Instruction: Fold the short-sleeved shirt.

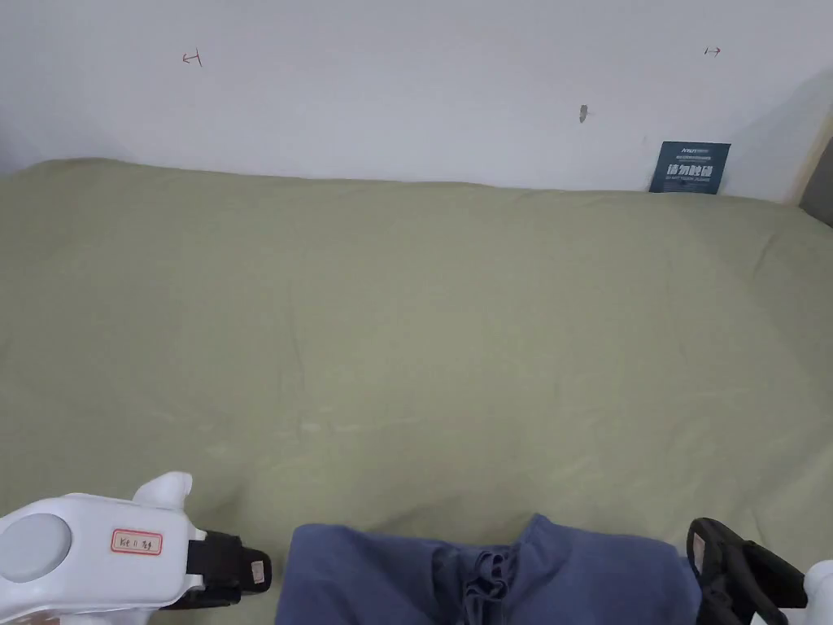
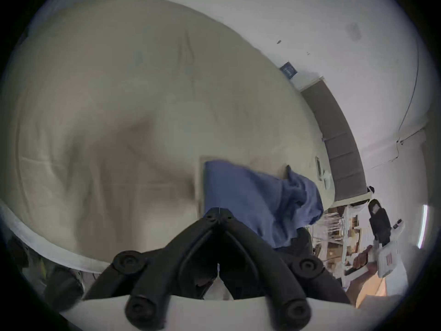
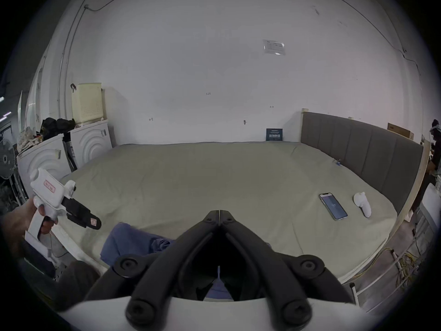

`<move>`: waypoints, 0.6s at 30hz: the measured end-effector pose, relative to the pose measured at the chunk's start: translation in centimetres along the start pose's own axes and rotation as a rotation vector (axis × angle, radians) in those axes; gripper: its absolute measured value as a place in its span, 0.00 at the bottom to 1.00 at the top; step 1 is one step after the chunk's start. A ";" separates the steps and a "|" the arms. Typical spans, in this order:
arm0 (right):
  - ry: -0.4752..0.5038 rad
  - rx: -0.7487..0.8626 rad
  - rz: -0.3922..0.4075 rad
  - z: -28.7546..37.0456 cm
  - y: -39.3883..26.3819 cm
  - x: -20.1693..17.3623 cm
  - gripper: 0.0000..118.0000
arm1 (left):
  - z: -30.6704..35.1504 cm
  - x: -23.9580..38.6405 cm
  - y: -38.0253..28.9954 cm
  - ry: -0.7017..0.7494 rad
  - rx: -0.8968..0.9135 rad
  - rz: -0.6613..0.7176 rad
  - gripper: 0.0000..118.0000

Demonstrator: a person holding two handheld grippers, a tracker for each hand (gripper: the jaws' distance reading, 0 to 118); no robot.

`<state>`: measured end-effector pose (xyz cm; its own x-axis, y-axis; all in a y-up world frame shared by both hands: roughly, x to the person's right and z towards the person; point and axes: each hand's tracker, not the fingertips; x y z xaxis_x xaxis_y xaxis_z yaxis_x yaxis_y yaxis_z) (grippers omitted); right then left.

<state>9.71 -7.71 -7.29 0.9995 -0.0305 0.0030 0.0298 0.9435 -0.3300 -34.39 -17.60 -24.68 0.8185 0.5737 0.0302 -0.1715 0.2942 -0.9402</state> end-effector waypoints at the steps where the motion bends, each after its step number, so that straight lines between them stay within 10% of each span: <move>1: 0.003 -0.002 0.006 0.0 0.1 -0.2 0.00 | -0.5 0.1 -0.3 -0.008 -0.006 0.006 0.00; 3: 0.008 -0.004 0.012 -0.1 0.1 -0.4 0.00 | -1.7 -0.3 -0.3 -0.078 -0.034 0.009 0.04; 4: 0.007 -0.005 0.015 -0.2 0.1 -0.5 0.00 | -2.2 -0.5 -0.2 -0.124 -0.051 0.009 0.23; 5: 0.005 -0.006 0.016 -0.2 0.2 -0.5 0.00 | -2.9 -0.6 -0.2 -0.187 -0.066 0.021 0.70; 6: 0.004 -0.007 0.016 -0.3 0.2 -0.4 0.00 | -3.6 -0.5 0.0 -0.213 -0.082 0.037 0.97; 7: 0.002 -0.009 0.014 -0.3 0.2 -0.4 0.00 | -4.5 -0.4 -0.1 -0.207 -0.089 0.040 0.99; 13: -0.007 -0.028 0.010 -0.8 0.0 -0.3 0.00 | -7.9 -1.5 1.3 -0.408 -0.142 0.111 0.96; 15: -0.007 -0.036 -0.002 -0.9 -0.1 -0.2 0.00 | -8.7 -1.0 1.5 -0.389 -0.138 0.105 0.50; 18: -0.013 -0.039 -0.011 -0.8 -0.2 -0.1 0.00 | -9.4 -0.4 1.2 -0.299 -0.143 0.097 0.09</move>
<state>9.59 -8.20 -7.99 0.9991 -0.0369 0.0189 0.0412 0.9294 -0.3667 -29.83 -24.63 -29.03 0.6016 0.7986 0.0167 -0.1447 0.1295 -0.9810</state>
